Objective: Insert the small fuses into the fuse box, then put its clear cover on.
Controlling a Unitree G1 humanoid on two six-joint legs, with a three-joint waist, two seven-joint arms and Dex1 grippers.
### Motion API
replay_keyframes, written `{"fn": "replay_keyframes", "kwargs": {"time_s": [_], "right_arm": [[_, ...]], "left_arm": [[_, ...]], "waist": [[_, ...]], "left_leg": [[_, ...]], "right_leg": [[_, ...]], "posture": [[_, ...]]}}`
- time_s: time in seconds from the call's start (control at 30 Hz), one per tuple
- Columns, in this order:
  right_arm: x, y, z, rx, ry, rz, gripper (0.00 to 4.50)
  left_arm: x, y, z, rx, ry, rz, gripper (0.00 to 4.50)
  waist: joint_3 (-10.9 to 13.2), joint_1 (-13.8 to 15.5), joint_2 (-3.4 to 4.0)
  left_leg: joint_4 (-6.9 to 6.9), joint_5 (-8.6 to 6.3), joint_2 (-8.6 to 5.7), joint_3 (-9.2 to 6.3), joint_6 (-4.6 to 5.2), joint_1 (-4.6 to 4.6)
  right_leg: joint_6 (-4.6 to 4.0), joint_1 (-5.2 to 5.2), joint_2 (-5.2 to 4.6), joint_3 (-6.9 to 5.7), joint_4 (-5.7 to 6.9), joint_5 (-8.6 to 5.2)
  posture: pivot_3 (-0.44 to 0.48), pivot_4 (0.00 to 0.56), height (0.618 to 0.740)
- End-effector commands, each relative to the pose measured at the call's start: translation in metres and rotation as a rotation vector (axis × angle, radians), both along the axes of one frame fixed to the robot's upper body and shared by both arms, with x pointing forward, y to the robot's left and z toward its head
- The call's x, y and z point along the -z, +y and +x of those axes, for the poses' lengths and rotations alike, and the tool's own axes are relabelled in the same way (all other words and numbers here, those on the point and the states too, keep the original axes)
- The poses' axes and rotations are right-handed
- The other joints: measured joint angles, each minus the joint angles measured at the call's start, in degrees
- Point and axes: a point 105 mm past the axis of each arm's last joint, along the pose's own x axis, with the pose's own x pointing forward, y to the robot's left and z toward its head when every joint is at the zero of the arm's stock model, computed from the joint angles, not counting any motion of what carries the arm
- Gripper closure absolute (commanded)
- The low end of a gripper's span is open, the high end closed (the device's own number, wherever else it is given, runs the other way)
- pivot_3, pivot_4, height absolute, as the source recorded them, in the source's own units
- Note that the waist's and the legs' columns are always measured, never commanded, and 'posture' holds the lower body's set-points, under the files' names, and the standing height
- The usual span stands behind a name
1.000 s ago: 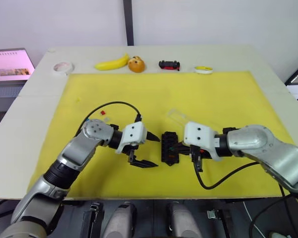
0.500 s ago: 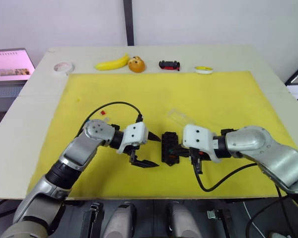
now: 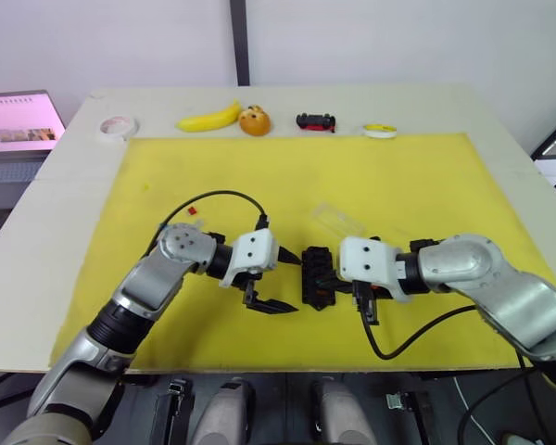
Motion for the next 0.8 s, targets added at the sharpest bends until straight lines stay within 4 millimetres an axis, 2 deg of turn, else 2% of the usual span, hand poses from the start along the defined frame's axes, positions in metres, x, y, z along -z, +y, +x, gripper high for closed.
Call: {"fn": "replay_keyframes", "kwargs": {"time_s": [0.03,0.13,0.17,0.27,0.37,0.53,0.67,0.77,0.8], "right_arm": [[-0.005,0.003,0.001,-0.015,-0.026,0.007,4.5],[-0.01,0.005,0.001,-0.013,-0.025,0.03,4.5],[-0.013,0.006,0.001,-0.011,-0.026,0.04,3.82],[-0.025,0.006,0.0,-0.006,-0.028,0.07,2.5],[-0.033,0.004,-0.001,0.008,-0.029,0.086,2.5],[-0.032,0.0,-0.004,0.009,-0.022,0.118,2.5],[-0.03,0.002,-0.004,0.032,0.003,0.288,2.5],[-0.018,-0.002,-0.006,0.048,0.029,0.374,3.36],[-0.016,-0.003,-0.006,0.056,0.029,0.402,3.82]], "left_arm": [[-0.009,-0.004,-0.003,0.028,-0.044,-0.018,0.08],[-0.01,-0.004,-0.003,0.027,-0.044,-0.018,0.08],[-0.01,-0.004,-0.003,0.026,-0.044,-0.018,0.0],[-0.01,-0.003,-0.002,0.024,-0.044,-0.018,0.0],[-0.011,-0.003,-0.001,0.023,-0.044,-0.018,0.0],[-0.011,-0.003,-0.001,0.029,-0.044,-0.025,0.0],[-0.014,-0.006,-0.004,0.054,-0.04,-0.05,0.0],[-0.014,-0.006,-0.006,0.07,-0.037,-0.06,0.0],[-0.014,-0.006,-0.006,0.07,-0.037,-0.06,0.0]], "waist": [[0.0,0.0,0.0],[0.0,-0.1,0.0],[0.0,0.0,0.0],[0.0,0.0,0.0],[0.0,0.0,0.0],[0.0,0.0,-0.01],[0.0,0.0,-0.03],[0.0,0.0,-0.03],[0.0,0.0,-0.03]], "left_leg": [[0.0,0.0,0.0,0.0,0.0,0.0],[0.0,0.0,0.0,0.0,0.0,0.01],[0.01,0.0,0.0,0.0,-0.01,0.01],[0.01,0.01,-0.01,0.0,-0.01,0.01],[0.02,0.01,-0.01,-0.01,-0.01,0.01],[0.02,0.0,-0.01,-0.01,0.0,0.01],[0.04,0.0,-0.02,-0.01,0.0,0.01],[0.05,0.0,-0.04,0.01,-0.01,0.03],[0.06,0.0,-0.05,0.01,-0.01,0.04]], "right_leg": [[0.0,0.0,0.0,0.0,0.0,0.0],[0.0,0.0,0.0,0.0,0.02,0.0],[0.0,0.0,0.0,0.0,0.03,0.0],[0.0,-0.01,0.0,0.01,0.06,0.0],[0.0,0.0,0.0,0.01,0.06,0.0],[0.0,0.0,-0.01,0.01,0.07,0.0],[0.0,0.0,0.0,0.01,0.13,0.0],[0.0,0.0,-0.01,0.04,0.21,0.0],[0.0,0.0,-0.02,0.04,0.21,0.0]], "posture": [[0.0,0.15,0.74],[0.0,0.15,0.74],[0.0,0.15,0.74],[0.0,0.15,0.74],[0.0,0.15,0.74],[0.0,0.15,0.74],[0.0,0.15,0.74],[0.0,0.15,0.74],[0.0,0.15,0.74]]}}
